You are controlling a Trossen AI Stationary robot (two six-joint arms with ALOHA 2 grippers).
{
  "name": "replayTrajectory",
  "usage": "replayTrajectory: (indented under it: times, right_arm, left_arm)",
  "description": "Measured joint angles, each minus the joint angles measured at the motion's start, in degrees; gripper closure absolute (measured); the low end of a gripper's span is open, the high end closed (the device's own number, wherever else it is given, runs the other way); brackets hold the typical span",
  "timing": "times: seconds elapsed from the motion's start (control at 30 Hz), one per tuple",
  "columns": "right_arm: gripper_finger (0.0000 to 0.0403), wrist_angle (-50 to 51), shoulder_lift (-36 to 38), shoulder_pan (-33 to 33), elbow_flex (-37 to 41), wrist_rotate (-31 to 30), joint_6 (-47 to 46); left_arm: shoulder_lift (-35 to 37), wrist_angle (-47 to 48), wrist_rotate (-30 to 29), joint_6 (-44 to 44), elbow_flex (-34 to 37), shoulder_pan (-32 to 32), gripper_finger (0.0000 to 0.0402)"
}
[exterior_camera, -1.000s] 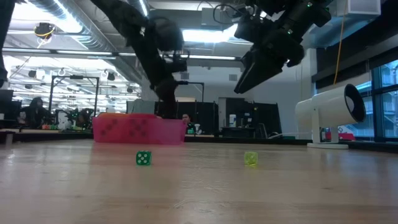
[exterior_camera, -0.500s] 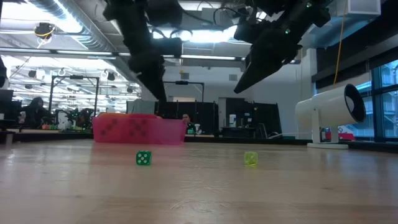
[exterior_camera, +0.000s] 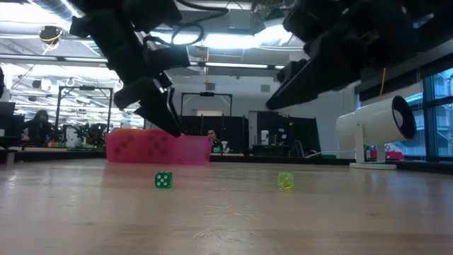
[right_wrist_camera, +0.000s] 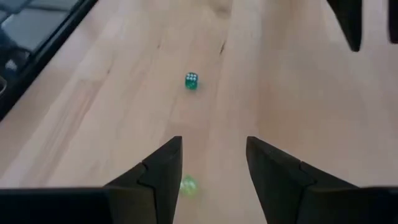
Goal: Pick & Place Dice
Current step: Put the small light green die into the red bin
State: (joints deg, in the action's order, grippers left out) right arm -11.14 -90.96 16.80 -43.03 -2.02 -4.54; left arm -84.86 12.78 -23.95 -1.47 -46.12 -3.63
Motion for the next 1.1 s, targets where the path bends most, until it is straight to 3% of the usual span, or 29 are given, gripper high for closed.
replayTrajectory:
  times: [0.33,0.53,0.9,1.1]
  right_arm:
    - [0.0225,-7.2,-10.8,6.8,-0.4,-4.1,-7.0]
    - [0.0225,-8.0,-12.6,7.5,-0.4,-9.9,-5.8]
    - [0.0226,-8.1,-16.2,7.5,-0.4,-10.3,-11.0]
    - [0.0257,-7.8,-16.2,7.5,-0.5,-10.6,-12.7]
  left_arm:
    - [0.8,-3.6,0.0,-2.4,0.6,-3.1,0.0272]
    - [0.8,-4.0,0.0,-3.2,0.6,-4.7,0.0272]
    - [0.8,-5.4,-2.9,-3.3,0.6,-8.4,0.0272]
    - [0.8,-5.4,-3.3,-2.8,0.6,-8.4,0.0272]
